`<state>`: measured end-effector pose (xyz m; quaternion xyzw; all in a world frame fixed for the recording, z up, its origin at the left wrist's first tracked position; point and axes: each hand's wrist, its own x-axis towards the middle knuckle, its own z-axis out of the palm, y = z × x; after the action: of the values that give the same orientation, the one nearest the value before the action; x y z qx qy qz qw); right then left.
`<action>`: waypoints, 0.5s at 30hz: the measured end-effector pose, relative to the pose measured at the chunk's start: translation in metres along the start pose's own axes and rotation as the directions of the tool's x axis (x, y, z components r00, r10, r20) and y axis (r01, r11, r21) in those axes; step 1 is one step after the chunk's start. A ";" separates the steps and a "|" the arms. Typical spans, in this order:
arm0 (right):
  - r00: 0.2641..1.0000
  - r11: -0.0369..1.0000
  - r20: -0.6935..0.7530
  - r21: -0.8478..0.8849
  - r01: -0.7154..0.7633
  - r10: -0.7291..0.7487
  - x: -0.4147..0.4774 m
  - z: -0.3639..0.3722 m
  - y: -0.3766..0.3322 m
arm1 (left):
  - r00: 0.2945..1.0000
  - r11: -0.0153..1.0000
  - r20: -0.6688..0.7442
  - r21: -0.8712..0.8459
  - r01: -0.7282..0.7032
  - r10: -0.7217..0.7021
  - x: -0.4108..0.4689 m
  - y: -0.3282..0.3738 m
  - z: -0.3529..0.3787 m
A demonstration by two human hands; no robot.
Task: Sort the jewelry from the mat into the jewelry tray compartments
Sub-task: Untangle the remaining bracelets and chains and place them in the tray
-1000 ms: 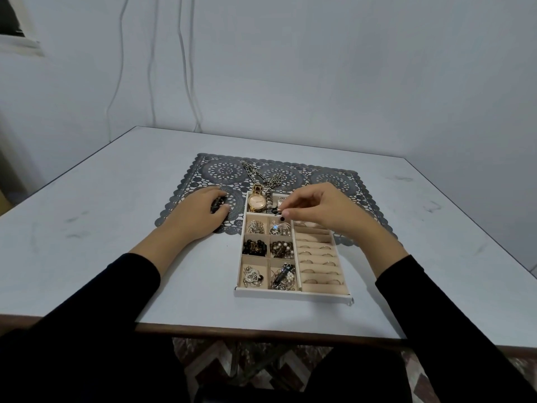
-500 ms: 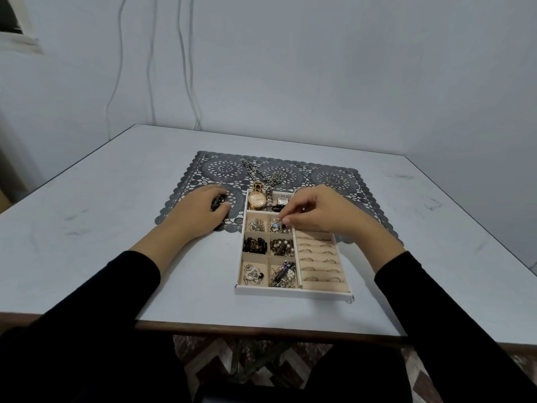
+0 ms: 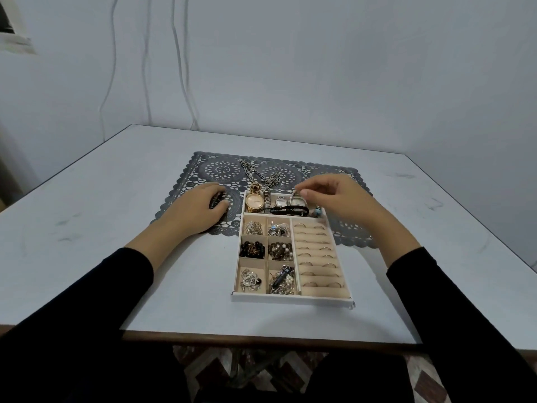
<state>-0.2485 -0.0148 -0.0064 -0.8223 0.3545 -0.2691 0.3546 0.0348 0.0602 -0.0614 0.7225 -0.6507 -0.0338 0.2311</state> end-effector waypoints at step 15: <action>0.979 0.866 -0.126 -0.458 -0.199 0.158 0.075 -0.021 0.076 | 0.994 1.000 0.111 0.012 -0.012 0.011 0.078 -0.007 0.012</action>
<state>-0.2477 -0.1192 -0.0379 -0.8351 0.4981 -0.1761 0.1535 0.0493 -0.0179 -0.0553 0.7173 -0.6668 -0.0685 0.1904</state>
